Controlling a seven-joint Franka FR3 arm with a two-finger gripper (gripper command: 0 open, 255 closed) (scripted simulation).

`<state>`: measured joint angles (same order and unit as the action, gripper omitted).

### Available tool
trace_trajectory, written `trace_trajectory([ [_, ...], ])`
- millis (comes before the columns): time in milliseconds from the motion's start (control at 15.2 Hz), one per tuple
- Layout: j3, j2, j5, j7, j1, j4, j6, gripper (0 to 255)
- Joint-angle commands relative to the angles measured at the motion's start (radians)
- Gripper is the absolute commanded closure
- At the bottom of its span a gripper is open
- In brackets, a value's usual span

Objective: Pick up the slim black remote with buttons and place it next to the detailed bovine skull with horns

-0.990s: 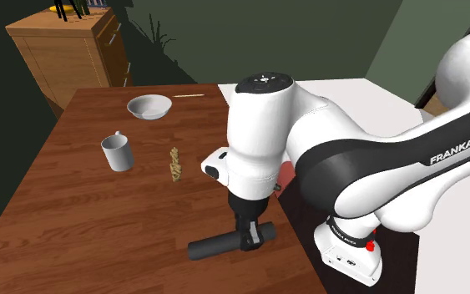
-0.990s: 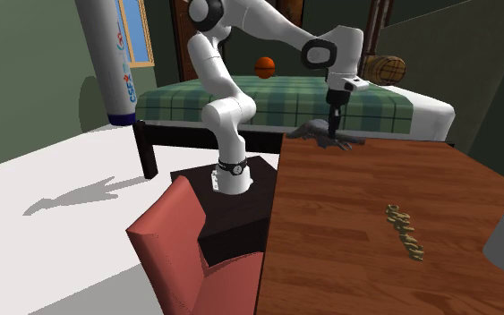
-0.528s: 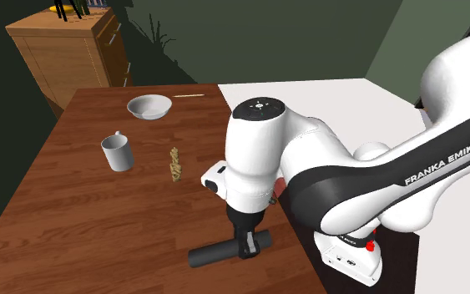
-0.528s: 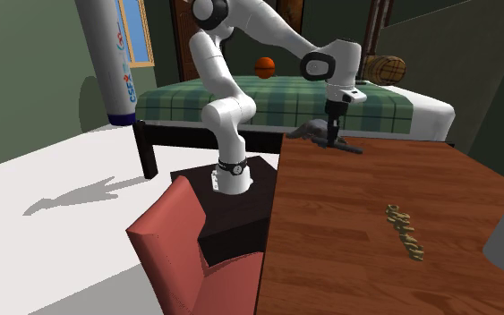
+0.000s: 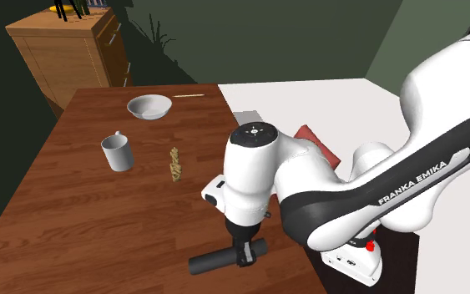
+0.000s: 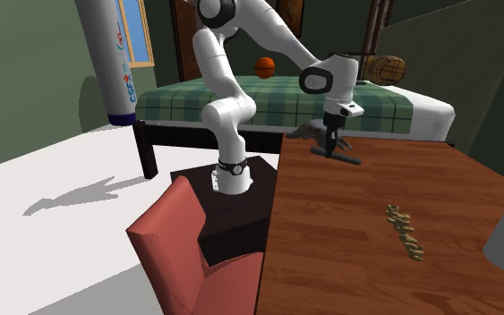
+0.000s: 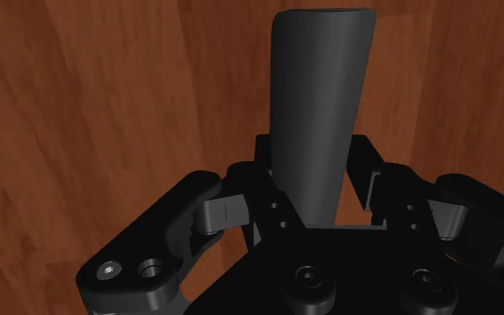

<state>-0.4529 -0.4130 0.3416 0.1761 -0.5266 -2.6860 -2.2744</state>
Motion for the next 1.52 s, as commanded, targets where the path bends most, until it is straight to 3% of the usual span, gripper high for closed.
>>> trace_trajectory([
  [0,-0.007,0.022,0.002,0.000,0.001,-0.012,-0.035,255],
  [132,-0.015,0.047,0.003,0.001,0.002,-0.024,-0.071,255],
  [594,-0.014,0.047,0.003,0.000,0.002,-0.024,-0.071,255],
  [660,-0.014,0.046,0.003,0.000,0.002,-0.024,-0.071,0],
  [990,-0.014,0.046,0.003,0.000,0.002,-0.024,-0.071,0],
  [1254,0.024,-0.054,-0.010,0.004,0.003,0.039,0.092,0],
  [1452,0.024,-0.054,-0.010,0.004,0.003,0.039,0.092,0],
])
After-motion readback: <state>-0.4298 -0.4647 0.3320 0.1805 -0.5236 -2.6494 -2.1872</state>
